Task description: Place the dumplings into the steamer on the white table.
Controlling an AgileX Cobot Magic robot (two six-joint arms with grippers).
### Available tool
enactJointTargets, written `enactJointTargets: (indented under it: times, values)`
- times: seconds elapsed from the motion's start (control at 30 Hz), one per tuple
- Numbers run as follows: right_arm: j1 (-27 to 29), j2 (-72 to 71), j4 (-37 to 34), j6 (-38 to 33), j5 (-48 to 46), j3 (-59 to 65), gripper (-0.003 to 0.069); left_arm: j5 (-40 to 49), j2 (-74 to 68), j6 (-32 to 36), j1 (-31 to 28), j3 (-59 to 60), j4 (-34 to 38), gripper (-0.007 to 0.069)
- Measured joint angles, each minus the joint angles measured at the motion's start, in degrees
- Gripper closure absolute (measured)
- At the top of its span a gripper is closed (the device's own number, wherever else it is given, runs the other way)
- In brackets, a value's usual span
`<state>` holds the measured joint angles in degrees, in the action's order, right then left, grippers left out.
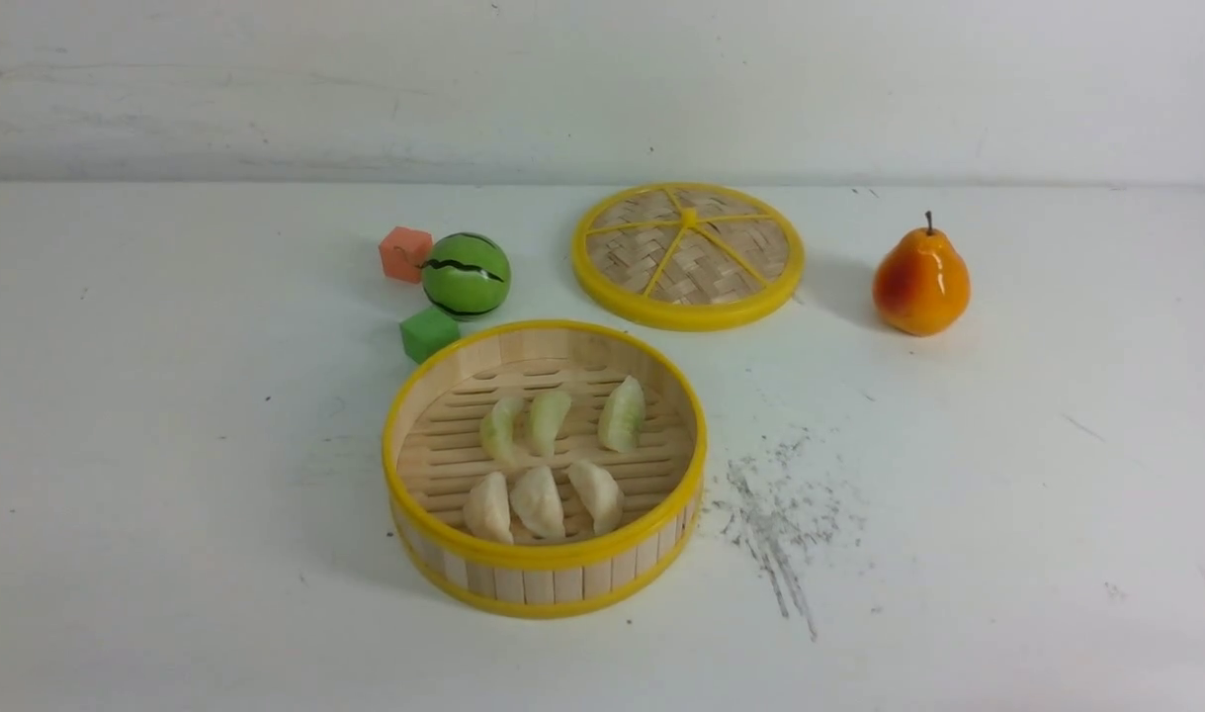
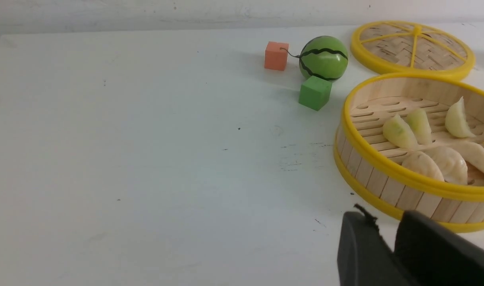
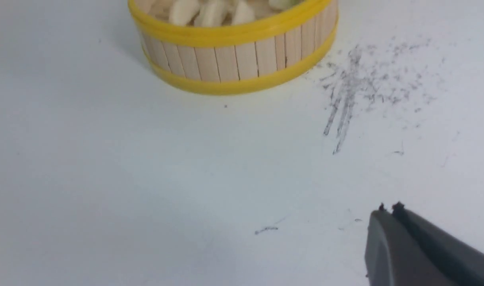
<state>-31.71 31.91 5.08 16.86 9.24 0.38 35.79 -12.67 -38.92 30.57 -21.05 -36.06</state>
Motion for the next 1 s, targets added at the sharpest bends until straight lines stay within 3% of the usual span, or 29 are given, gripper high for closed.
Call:
enactJointTargets:
  times: [0.23,0.33,0.5,0.67,1.0]
  values:
    - [11.0,-20.2,-1.1,-7.6,-6.5,1.1,0.0674,0.0,0.0,0.0,0.0,0.0,-0.1,0.0484]
    - [20.0,-30.0,-3.6,-10.7,-13.4,1.1,0.0674,0.0,0.0,0.0,0.0,0.0,-0.1,0.048]
    - [28.9,-32.5,-5.1,-11.2,-24.2,1.2,0.0673,0.0,0.0,0.0,0.0,0.0,-0.1,0.0479]
    - [31.1,-32.5,-7.5,-11.3,-30.4,0.8,0.0673,0.0,0.0,0.0,0.0,0.0,-0.1,0.0476]
    - [31.1,-32.5,-8.3,-11.3,-31.1,0.7,0.0667,0.0,0.0,0.0,0.0,0.0,-0.1,0.047]
